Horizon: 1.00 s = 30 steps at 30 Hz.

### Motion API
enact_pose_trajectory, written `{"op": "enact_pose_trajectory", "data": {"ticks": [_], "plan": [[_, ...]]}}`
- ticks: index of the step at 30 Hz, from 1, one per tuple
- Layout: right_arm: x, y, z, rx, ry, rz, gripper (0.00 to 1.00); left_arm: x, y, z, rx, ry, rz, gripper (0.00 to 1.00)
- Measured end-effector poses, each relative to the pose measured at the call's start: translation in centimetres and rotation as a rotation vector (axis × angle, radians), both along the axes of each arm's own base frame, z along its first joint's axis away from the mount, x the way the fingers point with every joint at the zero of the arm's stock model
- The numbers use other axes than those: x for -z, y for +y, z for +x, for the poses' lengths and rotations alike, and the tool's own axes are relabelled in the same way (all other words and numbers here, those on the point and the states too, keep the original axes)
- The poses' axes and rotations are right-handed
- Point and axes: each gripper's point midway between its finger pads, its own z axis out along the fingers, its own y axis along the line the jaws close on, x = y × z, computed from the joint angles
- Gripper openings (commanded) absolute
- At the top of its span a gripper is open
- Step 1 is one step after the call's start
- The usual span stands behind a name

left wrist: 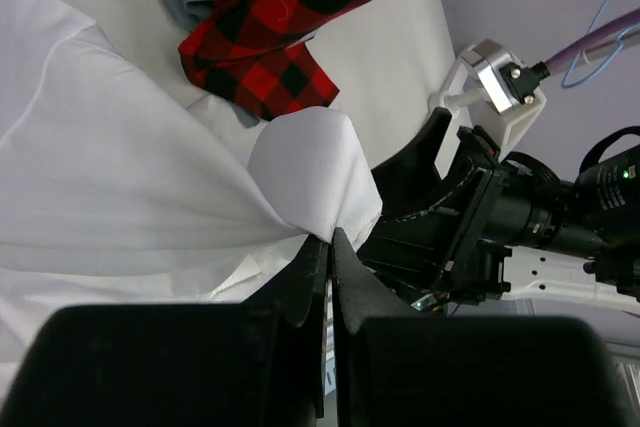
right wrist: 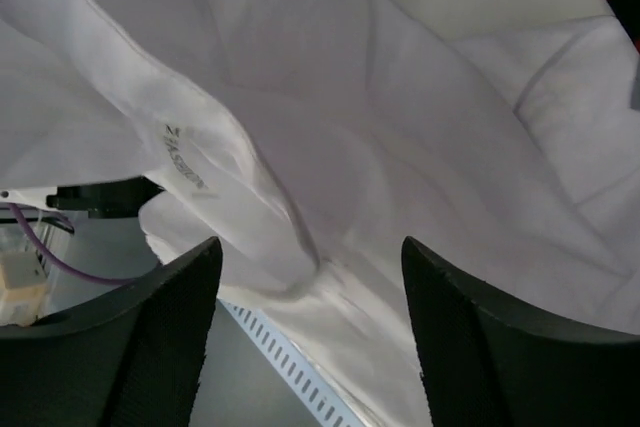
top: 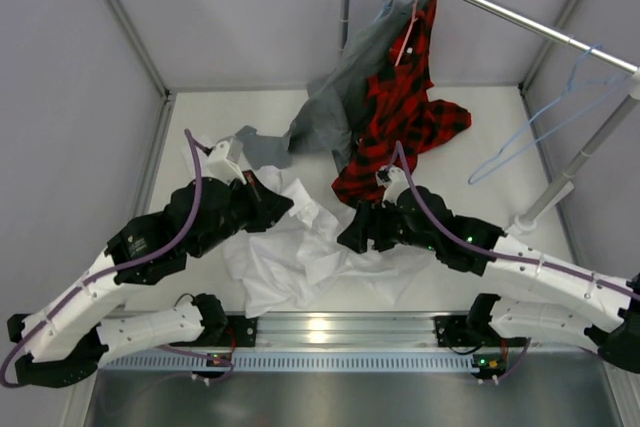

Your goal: Place the shirt on the hanger

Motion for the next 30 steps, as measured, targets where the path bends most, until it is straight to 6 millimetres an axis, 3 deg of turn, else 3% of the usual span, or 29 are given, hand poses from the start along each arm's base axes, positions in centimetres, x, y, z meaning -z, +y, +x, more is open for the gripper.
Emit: {"op": "enact_pose_trajectory", "data": {"ticks": [2, 6, 7, 8, 9, 13, 15, 17, 22, 25, 27, 28, 29, 30], "plan": [[0.3, 1.2, 0.3, -0.026, 0.003, 0.01, 0.57, 0.8, -0.1, -0.2, 0.008, 0.008, -0.008, 0.0], [0.5, 3.3, 0.4, -0.075, 0.018, 0.052, 0.48, 1.2, -0.4, -0.4, 0.018, 0.019, -0.016, 0.0], [0.4, 3.7, 0.4, -0.087, 0.02, 0.066, 0.34, 1.0, -0.4, -0.3, 0.019, 0.015, -0.023, 0.0], [0.4, 4.0, 0.4, -0.097, 0.016, 0.071, 0.28, 0.8, -0.4, -0.3, 0.018, 0.01, -0.031, 0.0], [0.3, 4.3, 0.3, -0.104, 0.02, 0.081, 0.27, 0.6, -0.4, -0.3, 0.018, 0.004, -0.039, 0.0], [0.0, 4.7, 0.2, -0.119, 0.022, 0.102, 0.4, 0.0, -0.1, -0.3, 0.008, -0.012, -0.056, 0.0], [0.0, 4.7, 0.1, -0.13, 0.016, 0.098, 0.28, 0.0, 0.0, -0.1, -0.001, -0.015, -0.054, 0.0], [0.1, 4.7, 0.0, -0.139, 0.012, 0.094, 0.02, 0.0, 0.1, 0.0, -0.009, -0.018, -0.051, 0.0], [0.6, 4.2, 0.7, -0.114, -0.018, 0.054, 0.0, 0.2, 0.2, 0.3, -0.016, -0.033, -0.027, 0.0], [0.1, 2.4, 2.0, -0.045, -0.047, -0.051, 0.0, 0.6, 0.3, 0.5, -0.009, -0.053, 0.006, 0.11], [-2.2, 0.8, 3.4, 0.027, -0.085, -0.111, 0.0, 1.8, 0.3, 0.5, 0.005, -0.073, 0.022, 0.29], [-3.6, 0.2, 4.1, 0.061, -0.107, -0.122, 0.0, 2.9, 0.3, 0.3, 0.024, -0.077, 0.033, 0.44], [-5.7, -0.8, 4.9, 0.105, -0.135, -0.134, 0.0, 3.9, 0.2, 0.1, 0.039, -0.078, 0.042, 0.73], [-7.4, -1.6, 5.5, 0.141, -0.161, -0.138, 0.0, 5.4, 0.3, -0.2, 0.064, -0.073, 0.068, 0.83]]}}
